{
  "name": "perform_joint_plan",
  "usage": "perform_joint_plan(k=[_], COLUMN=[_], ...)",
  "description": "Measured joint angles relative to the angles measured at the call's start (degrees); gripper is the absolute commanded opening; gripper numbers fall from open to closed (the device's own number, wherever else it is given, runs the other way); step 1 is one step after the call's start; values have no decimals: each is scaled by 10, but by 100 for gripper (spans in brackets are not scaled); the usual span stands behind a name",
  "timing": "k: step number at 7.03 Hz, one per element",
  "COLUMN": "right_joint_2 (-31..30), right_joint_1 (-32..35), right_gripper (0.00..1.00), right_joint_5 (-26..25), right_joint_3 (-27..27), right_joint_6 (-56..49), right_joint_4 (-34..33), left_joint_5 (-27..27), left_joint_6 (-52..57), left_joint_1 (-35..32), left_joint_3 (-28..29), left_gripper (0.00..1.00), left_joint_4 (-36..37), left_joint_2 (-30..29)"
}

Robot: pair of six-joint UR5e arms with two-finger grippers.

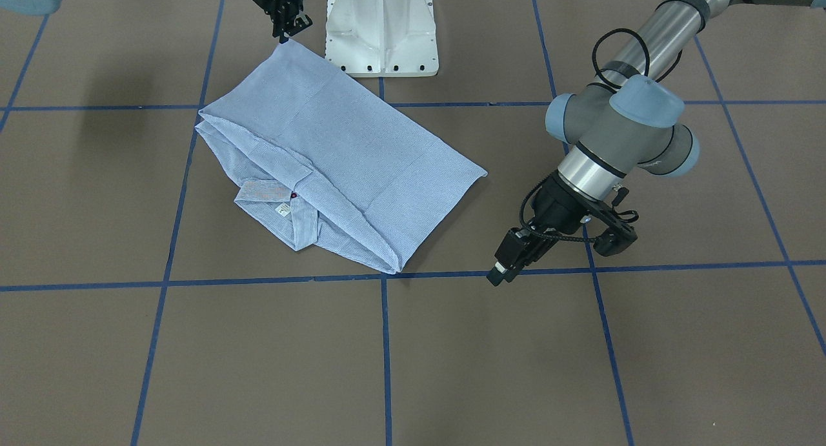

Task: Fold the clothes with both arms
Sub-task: 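Move the left gripper to the shirt corner while the right reaches the collar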

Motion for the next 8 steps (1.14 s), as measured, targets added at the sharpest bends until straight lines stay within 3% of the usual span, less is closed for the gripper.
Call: perform_joint_plan(k=[2,4,6,8], right_joint_2=[17,50,60,61], right_joint_1=[46,162,277,344], right_gripper=[100,100,100,100], right_joint_5=[0,-2,12,46], right_joint_3=[28,20,-55,-123], right_joint_6=[4,-40,-138,-200], right_joint_4=[-8,18,118,200], left_joint_5=[4,13,78,123], left_joint_6=[-35,-52,-53,-35], left_joint_1=[43,78,133,155], left_joint_3=[-80,-159,-202,-212], left_gripper=[67,66,62,60], left_joint_4=[39,145,259,292], left_joint_2=[46,77,86,101])
